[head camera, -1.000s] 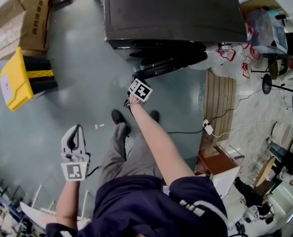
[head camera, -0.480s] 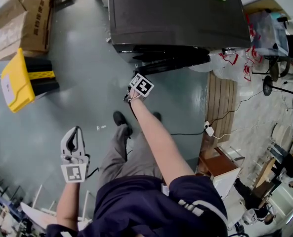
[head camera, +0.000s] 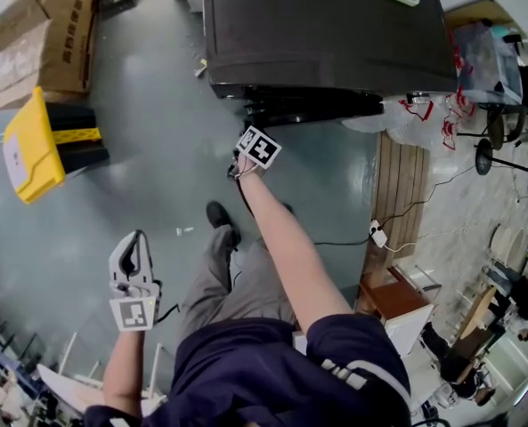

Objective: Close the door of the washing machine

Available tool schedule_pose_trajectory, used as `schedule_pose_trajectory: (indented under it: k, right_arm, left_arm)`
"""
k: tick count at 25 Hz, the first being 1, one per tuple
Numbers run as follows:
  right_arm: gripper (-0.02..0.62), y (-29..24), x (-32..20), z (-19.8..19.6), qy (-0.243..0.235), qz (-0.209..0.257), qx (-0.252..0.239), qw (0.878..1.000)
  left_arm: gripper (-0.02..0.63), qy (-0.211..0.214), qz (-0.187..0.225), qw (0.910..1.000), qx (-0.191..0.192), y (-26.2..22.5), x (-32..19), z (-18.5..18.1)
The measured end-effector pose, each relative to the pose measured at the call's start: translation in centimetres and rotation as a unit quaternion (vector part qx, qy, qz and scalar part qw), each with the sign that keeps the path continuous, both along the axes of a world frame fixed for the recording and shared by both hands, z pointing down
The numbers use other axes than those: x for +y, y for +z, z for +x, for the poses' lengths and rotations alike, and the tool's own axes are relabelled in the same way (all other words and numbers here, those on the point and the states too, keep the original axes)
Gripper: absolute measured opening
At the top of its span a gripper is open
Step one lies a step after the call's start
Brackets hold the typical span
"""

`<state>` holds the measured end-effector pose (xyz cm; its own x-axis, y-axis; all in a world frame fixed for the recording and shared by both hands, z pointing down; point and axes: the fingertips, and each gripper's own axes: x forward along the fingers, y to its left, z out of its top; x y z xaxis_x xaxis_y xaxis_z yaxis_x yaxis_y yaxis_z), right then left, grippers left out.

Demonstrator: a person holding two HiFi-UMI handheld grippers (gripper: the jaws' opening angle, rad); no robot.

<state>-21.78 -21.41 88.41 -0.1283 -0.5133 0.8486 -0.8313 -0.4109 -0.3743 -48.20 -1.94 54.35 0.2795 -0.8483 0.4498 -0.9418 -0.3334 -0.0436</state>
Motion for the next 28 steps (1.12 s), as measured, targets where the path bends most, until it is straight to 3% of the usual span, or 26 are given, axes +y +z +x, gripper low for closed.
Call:
schedule_pose_trajectory:
  k: [8,12,18,21,28]
  right_arm:
    - [0.222,-0.1,-1.4,-1.1,-0.065,0.027,0.009,0.998]
    - [0.219,-0.6,-1.8,-0.6,-0.097,0.049,0.038,0.993]
    - [0.186,-0.7,-1.1,-0.9,-0.211,0.098,0.040,0.972]
    - [0.099,-0.8,-1.3,-1.0,-0.252,0.090,0.066,0.961]
    - [0.091,-0.6,-1.5,-0.7,-0.234,0.092,0.088,0.964]
  left_arm:
    - [0.023,-0.004,-0.010,0.9999,-0.002,0.4,-0.1,-0.4]
    - [0.023,-0.007,-0.014,0.9999,-0.002,0.8,-0.2,-0.2]
    - [0.023,-0.006,-0.014,0.9999,0.000,1.1,-0.2,-0.4]
    - [0.023,-0.008,-0.021,0.9998,0.001,1.7,-0.2,-0.3]
    - [0.023,-0.002,-0.017,0.9999,0.000,1.8,-0.7,0.3]
